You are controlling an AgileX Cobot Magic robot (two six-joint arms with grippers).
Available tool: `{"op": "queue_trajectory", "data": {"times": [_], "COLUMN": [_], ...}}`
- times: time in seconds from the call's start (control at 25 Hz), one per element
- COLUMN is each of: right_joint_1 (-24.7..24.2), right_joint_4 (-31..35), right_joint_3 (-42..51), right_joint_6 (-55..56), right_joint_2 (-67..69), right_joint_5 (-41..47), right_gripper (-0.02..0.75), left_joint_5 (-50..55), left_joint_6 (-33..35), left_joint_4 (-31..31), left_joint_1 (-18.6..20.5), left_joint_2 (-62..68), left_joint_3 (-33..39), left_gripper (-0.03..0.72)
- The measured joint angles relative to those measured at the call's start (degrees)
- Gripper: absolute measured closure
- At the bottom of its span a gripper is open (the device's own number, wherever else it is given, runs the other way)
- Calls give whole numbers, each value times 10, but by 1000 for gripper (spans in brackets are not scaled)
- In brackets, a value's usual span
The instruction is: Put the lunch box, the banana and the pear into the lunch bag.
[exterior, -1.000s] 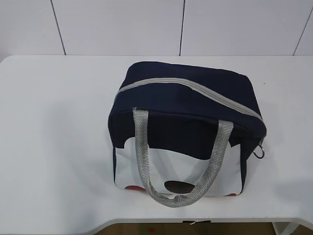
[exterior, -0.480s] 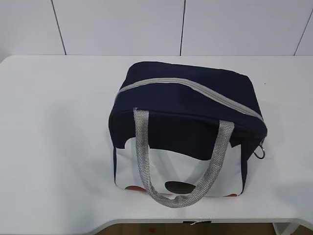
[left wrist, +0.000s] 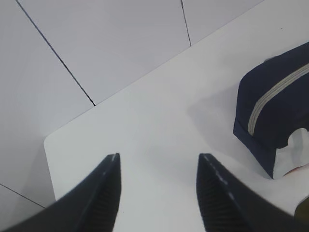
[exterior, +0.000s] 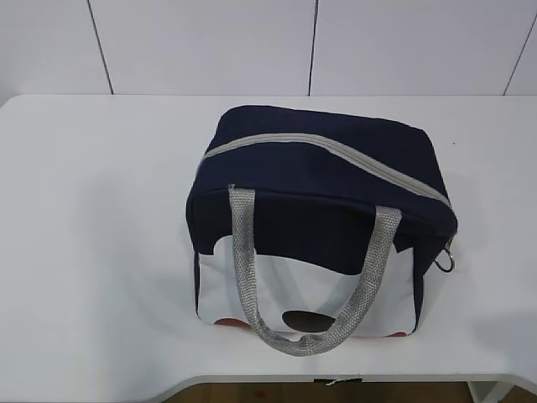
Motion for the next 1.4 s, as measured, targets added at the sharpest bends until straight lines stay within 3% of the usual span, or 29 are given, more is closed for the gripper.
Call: {"op": "queue_trajectory", "data": {"times": [0.32, 0.84, 1.4], "right_joint_1": [0, 0, 0], "right_joint_4": [0, 0, 0], "right_joint_3": [0, 0, 0], "right_joint_6": [0, 0, 0], "right_joint_2": [0, 0, 0], "right_joint_5": [0, -1, -1], "right_gripper": [405, 407, 403], "left_joint_5": [0, 19, 43], "left_joint_6": [0, 0, -2], "left_joint_4": [-10, -11, -43], "left_joint_1": [0, 0, 0], "left_joint_2": [-10, -167, -337], "left_joint_3": [21, 208, 355], "left_gripper": [306, 306, 306]}}
